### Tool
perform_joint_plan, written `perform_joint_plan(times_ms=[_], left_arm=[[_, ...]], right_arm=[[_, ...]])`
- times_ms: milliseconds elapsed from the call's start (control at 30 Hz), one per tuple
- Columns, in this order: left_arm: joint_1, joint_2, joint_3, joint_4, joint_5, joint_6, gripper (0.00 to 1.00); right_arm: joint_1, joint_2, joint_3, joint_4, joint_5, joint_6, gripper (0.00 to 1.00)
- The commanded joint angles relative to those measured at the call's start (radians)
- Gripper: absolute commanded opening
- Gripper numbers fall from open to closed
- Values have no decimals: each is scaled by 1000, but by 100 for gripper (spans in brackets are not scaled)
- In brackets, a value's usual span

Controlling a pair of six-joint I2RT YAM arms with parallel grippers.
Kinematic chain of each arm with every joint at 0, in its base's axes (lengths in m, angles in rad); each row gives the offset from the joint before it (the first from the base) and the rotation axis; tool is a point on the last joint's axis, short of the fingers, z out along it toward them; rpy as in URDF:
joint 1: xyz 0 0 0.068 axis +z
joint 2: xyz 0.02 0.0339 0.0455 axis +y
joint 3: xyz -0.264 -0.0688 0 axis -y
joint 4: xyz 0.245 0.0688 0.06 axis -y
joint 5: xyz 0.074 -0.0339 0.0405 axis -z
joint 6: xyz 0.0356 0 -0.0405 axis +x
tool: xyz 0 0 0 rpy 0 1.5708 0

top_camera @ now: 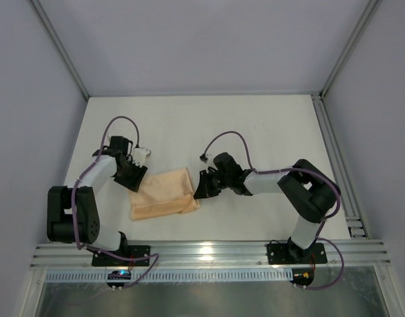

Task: Fold the napkin into a case and place the utensils inside
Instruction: Pick up the 2/3-rectangle-folded napkin from the center of the board.

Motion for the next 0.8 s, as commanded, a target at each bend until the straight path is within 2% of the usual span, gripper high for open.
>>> perform_joint_plan(times_ms=[0, 133, 267, 400, 500, 533, 633, 767], left_arm=[[47, -43, 31, 24, -27, -27, 52], [49, -34, 28, 45, -21, -51, 52], [47, -14, 27, 64, -25, -56, 56], [47, 25, 25, 82, 18, -48, 54], [47, 37, 24, 98, 64, -48, 40], [47, 40, 25, 101, 76, -44, 31], [49, 46, 24, 101, 130, -31, 18], [49, 43, 14, 104, 176, -22, 11]], right_arm=[[5, -20, 11, 24, -6, -33, 13], [8, -24, 12, 10, -14, -56, 6], [19, -49, 6, 5, -7, -83, 4], [25, -64, 2, 21, -12, -104, 3], [27, -72, 2, 39, -21, -110, 3], [25, -75, 2, 45, -27, -113, 3], [27, -81, 3, 59, -29, -116, 3], [25, -64, 17, 94, -47, -94, 3]])
